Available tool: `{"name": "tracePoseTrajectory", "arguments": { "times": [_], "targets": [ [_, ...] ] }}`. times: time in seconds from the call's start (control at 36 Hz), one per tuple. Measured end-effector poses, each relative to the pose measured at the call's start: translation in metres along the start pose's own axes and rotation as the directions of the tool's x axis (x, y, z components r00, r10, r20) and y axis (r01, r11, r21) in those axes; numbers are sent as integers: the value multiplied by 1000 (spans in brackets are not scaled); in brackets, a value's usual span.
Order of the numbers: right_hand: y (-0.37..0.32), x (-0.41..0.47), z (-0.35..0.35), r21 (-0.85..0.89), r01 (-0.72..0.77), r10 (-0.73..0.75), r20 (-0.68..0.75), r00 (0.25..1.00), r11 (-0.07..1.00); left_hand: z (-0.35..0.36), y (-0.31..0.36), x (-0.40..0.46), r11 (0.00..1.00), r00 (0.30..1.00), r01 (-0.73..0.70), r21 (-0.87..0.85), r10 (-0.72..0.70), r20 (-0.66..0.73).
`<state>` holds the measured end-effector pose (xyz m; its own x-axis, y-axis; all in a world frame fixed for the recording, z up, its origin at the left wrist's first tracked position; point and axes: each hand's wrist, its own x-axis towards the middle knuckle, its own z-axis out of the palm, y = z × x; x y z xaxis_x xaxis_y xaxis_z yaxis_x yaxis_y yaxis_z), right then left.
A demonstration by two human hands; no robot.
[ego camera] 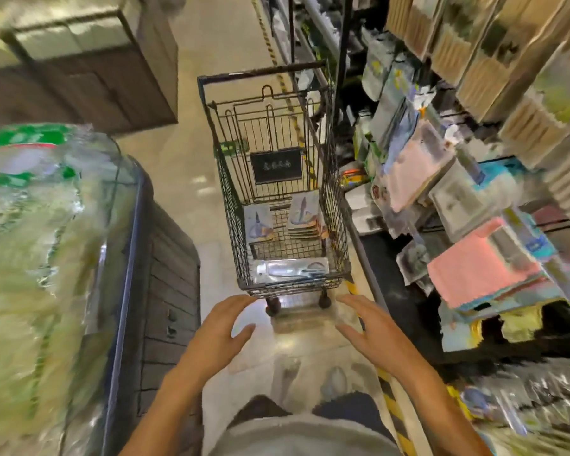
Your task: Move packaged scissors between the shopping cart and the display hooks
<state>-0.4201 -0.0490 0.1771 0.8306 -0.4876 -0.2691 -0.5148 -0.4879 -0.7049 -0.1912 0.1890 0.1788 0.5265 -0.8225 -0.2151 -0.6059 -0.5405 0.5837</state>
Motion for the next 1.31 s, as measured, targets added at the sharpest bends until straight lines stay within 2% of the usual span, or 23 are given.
{"name": "tracePoseTrajectory", "arguments": {
  "times": [0.22, 0.44, 0.56, 0.61, 0.89, 1.08, 1.25, 1.31],
  "targets": [
    [27, 59, -27, 8, 14, -15, 74, 997, 1000, 11, 31, 64, 997, 997, 62, 48, -64, 40],
    [33, 118, -17, -39, -65, 71, 171, 983, 997, 22, 9, 96, 988, 986, 154, -18, -153, 72],
    [23, 149, -13, -132, -42, 64, 170, 983, 990, 19, -18, 121, 990, 986, 138, -24, -134, 103],
    [22, 163, -9, -100, -41, 58, 166, 984, 994, 17, -29, 136, 993, 989, 119, -22, -116, 96],
    [-18, 230, -1, -158, -165, 198, 228, 953, 974, 5, -71, 214, 998, 987, 54, 31, -58, 147],
    [-4, 280, 6, -210, -163, 230, 352, 908, 964, 3, -84, 247, 994, 973, 56, 97, -77, 219],
    [38, 329, 23, -202, -200, 274, 476, 836, 959, 27, -85, 268, 961, 920, 267, 69, -276, 279],
    [57, 349, 32, -226, -202, 296, 548, 783, 953, 47, -92, 278, 936, 892, 349, 35, -344, 293]
  ]
}}
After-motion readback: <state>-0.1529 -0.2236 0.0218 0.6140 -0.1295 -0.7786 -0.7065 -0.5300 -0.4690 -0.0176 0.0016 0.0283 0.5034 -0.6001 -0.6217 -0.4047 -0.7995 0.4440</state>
